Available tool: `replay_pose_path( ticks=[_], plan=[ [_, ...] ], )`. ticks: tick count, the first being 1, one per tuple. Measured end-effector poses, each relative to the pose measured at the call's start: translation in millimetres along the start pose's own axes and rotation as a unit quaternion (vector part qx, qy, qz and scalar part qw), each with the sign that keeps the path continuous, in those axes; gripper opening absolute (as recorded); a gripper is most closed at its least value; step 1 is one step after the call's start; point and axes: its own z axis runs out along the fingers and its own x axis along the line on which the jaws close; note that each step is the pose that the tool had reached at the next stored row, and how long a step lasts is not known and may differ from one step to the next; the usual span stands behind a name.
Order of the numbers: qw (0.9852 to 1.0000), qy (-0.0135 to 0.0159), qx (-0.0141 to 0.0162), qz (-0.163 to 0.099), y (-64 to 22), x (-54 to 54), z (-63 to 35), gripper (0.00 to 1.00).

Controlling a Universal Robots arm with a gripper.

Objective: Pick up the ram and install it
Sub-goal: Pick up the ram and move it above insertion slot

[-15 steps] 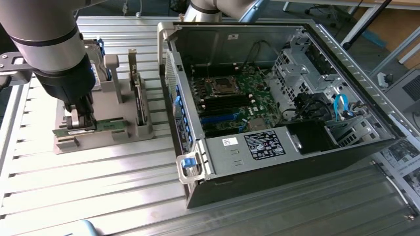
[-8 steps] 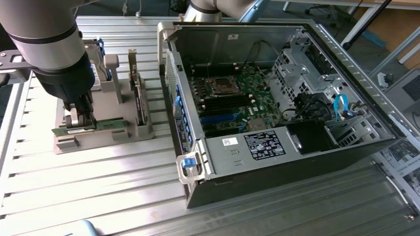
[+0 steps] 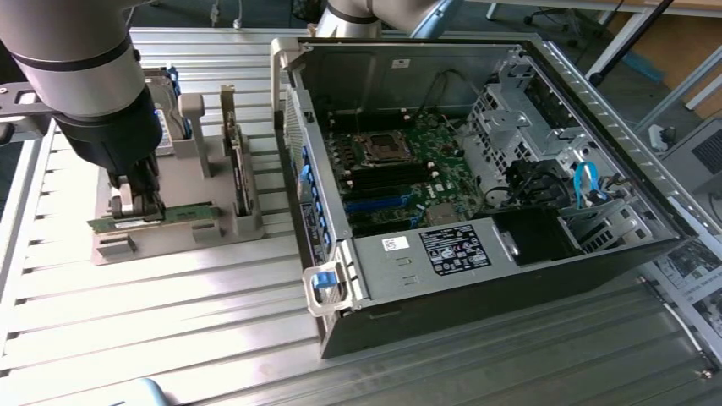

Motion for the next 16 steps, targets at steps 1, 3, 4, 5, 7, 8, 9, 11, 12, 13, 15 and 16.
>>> replay_pose_path(
  ticks=[1,3,4,5,7,8,9,11,12,13,15,16],
  plan=[
    [1.0,0.0,-0.0001,0.0,0.0,0.0,-0.5,0.12],
    [1.0,0.0001,-0.0001,0.0,0.0,0.1,-1.0,0.12],
    [1.0,0.0,0.0,0.0,0.0,0.1,-1.2,0.12],
    [1.0,0.0001,-0.0001,0.0,0.0,0.1,-1.7,0.12],
    [1.0,0.0001,-0.0001,0.0,0.0,0.1,-2.5,0.12],
    [1.0,0.0,0.0,0.0,0.0,0.1,-2.7,0.12],
    [1.0,0.0,0.0,0.0,0.0,0.2,-3.1,0.12],
    [1.0,0.0001,-0.0001,0.0,0.0,0.2,-4.0,0.12],
    [1.0,0.0,0.0,0.0,0.0,0.2,-4.3,0.12],
    [1.0,0.0,-0.0001,0.0,0.0,0.2,-4.7,0.12],
    [1.0,0.0,0.0,0.0,-0.1,0.3,-5.6,0.12],
    [1.0,0.0,-0.0001,0.0,-0.1,0.3,-5.9,0.12]
  ],
)
